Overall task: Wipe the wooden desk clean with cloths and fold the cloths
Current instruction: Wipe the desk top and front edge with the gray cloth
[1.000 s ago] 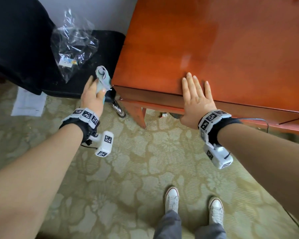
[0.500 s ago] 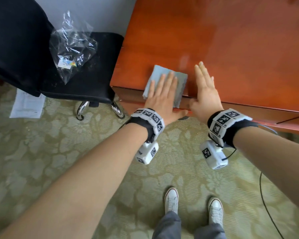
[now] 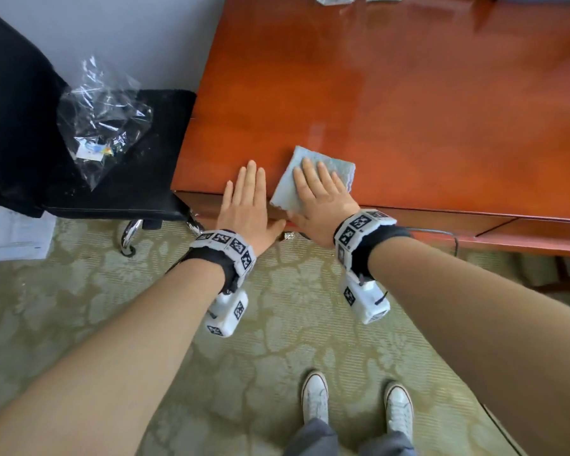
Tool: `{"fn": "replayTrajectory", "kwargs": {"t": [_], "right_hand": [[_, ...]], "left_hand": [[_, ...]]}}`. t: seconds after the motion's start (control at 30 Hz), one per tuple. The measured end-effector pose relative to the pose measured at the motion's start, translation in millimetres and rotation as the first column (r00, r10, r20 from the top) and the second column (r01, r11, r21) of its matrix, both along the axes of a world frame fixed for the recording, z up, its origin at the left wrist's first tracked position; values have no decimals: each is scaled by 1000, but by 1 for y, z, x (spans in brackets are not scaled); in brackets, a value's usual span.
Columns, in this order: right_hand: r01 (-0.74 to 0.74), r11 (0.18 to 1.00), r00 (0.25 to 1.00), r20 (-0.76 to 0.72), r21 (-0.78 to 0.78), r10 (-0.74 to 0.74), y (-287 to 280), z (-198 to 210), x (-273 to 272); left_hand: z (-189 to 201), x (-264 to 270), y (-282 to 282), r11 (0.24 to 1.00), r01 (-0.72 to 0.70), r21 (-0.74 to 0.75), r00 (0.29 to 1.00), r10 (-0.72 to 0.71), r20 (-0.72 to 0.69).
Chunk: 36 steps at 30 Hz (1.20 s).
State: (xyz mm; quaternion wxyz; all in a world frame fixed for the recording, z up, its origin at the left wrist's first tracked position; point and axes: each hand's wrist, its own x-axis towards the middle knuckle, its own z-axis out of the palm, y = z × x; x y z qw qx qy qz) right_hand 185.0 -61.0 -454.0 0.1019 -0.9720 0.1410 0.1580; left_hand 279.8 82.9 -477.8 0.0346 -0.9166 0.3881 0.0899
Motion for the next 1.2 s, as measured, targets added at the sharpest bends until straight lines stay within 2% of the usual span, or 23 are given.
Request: {"fn": "replayTrajectory", "kwargs": {"t": [0.13, 0.27, 0.4, 0.5, 0.57, 0.63, 0.73, 0.8, 0.9, 0.97, 1.1, 1.2], "right_hand": [[161, 987, 987, 26, -9, -161, -48, -2, -46], [333, 941, 943, 3, -59, -333, -127, -7, -124], [546, 838, 838, 48, -26, -544, -192, -9, -194], [664, 748, 747, 59, -22, -662, -229, -8, -238], [686, 727, 727, 34, -28, -685, -242, -5, -255], [666, 745, 746, 8, -22, -666, -246, -3, -259], [542, 840, 840, 6, -41, -542, -240, -1, -261], [423, 904, 906, 20, -61, -422, -239, -1, -272], [349, 937, 936, 44, -29, -348, -256, -1, -301], [411, 912, 910, 62, -18, -409, -282, -5, -327], [646, 763, 761, 90, -16, -642, -351, -9, -396], [731, 682, 680, 73, 13, -730, -385, -4, -430]], "left_hand": [[3, -15, -20, 992, -121, 39, 992, 123, -38], [3, -23, -34, 977, -201, 69, 980, 201, 5], [6, -35, -42, 966, -246, 84, 968, 241, 71], [16, -70, -75, 987, -136, 81, 987, 127, 99], [24, -105, -113, 997, 41, 58, 997, -45, 68], [30, -143, -160, 978, 210, 13, 978, -210, 0], [38, -204, -233, 929, 365, -60, 923, -369, -104], [39, -242, -274, 911, 409, -58, 900, -413, -142], [28, -282, -307, 927, 375, 14, 913, -367, -179], [17, -295, -312, 937, 341, 75, 934, -329, -135], [9, -299, -311, 941, 322, 106, 947, -321, -26], [10, -302, -315, 950, 289, 116, 956, -294, 21]]}}
